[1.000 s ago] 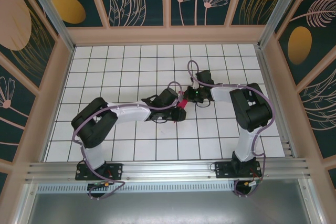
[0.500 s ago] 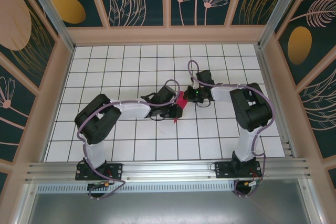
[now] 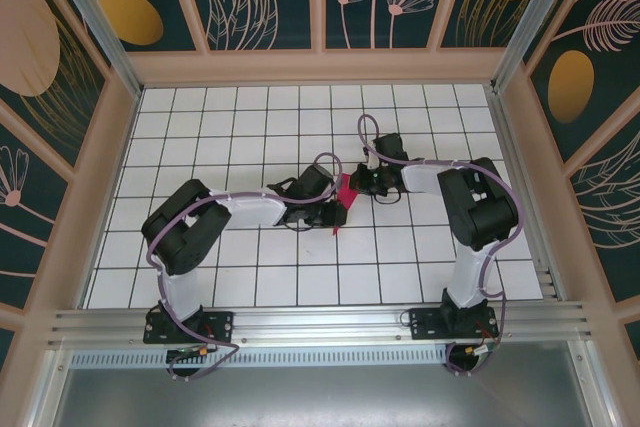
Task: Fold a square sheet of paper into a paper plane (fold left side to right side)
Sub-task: Fold the wing for the fifth time at the center of the table.
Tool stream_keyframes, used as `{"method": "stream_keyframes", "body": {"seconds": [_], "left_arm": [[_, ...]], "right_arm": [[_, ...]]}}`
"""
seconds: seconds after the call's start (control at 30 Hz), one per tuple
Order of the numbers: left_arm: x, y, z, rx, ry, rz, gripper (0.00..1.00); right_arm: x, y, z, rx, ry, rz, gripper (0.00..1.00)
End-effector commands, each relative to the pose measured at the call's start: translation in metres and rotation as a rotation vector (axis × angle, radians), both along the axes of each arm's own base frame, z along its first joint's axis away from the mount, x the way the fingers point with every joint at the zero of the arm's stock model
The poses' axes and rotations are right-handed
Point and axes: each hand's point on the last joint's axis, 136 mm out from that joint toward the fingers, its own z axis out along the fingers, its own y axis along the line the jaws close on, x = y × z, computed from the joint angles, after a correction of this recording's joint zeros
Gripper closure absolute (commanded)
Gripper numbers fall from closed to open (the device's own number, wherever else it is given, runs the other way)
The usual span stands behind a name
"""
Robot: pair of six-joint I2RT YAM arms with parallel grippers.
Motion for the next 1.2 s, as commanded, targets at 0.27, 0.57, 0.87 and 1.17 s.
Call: {"method": "stream_keyframes", "body": {"seconds": [0.27,0.57,0.87,1.17], "left_arm": [[0.0,-0.016,0.027,-0.101,-0.037,-0.069,0.86],[0.005,-0.005,-0.005,-0.027,-0.01,-0.029,0.86],[-0.012,0.014,-0.033,0.011,0.053,-0.018,0.87],[-0.03,0.026,-0.042,0.025,0.088,-0.039,0.87]], "right_arm": [[-0.023,-0.038,-0.055,-0.173,0.147,-0.061,1.0],[-0.022,-0.038,-0.054,-0.176,0.147,-0.062,1.0],[-0.024,-0.04,-0.058,-0.184,0.158,-0.063,1.0],[-0.024,-0.041,-0.059,-0.192,0.168,-0.064,1.0]]}}
